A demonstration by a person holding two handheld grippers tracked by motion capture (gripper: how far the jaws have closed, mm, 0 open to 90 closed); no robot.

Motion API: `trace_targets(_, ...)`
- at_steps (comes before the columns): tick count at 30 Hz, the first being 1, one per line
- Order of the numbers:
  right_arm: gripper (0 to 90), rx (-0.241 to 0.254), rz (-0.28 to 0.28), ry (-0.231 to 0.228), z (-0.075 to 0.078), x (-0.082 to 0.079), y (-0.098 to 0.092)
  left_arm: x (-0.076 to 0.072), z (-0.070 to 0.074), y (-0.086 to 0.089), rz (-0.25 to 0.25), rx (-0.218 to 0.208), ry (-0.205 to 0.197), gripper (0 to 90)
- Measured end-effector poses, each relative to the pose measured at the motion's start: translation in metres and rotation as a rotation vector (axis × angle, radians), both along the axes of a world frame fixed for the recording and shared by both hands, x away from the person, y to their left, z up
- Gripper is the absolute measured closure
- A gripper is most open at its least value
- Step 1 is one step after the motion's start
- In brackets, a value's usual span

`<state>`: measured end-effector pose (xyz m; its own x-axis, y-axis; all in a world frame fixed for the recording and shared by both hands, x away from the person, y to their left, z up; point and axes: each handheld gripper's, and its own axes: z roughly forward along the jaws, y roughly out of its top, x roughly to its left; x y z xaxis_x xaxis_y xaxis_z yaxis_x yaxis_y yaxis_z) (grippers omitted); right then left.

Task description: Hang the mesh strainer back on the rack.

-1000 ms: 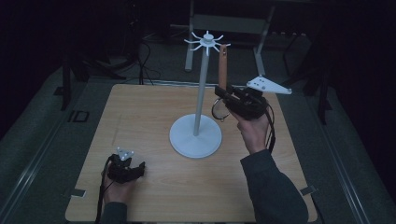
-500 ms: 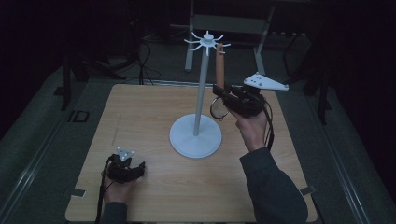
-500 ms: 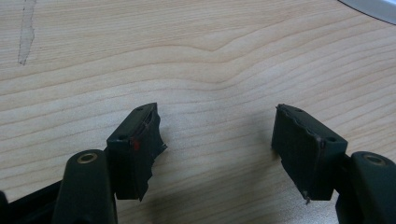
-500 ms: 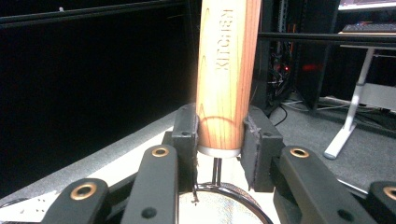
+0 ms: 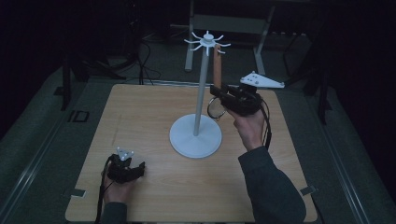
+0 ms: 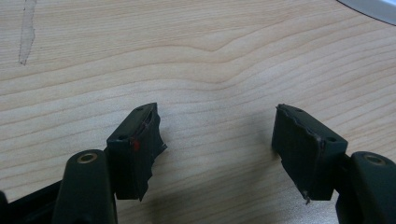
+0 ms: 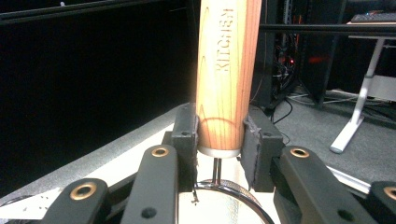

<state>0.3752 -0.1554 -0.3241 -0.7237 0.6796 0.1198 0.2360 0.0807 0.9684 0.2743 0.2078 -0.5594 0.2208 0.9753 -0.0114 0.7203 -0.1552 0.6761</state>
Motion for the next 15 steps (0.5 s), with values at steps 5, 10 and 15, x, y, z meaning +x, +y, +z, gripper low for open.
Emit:
trace_targets(5, 63.0, -0.007, -0.019, -0.002, -0.0021, 0.0006, 0.0014, 0.0001, -0.0001, -0.0001, 0.002, -0.002, -0.001, 32.7)
trace_targets(10, 52.8, -0.01, -0.046, -0.007, -0.0028, -0.0003, -0.0004, 0.0, 0.0001, -0.0001, -0.001, 0.0, 0.001, 32.7)
trace_targets(15, 47.4, -0.023, -0.064, -0.012, -0.005, -0.0026, -0.0014, 0.0, 0.0001, -0.0002, -0.001, 0.0, 0.001, 32.7)
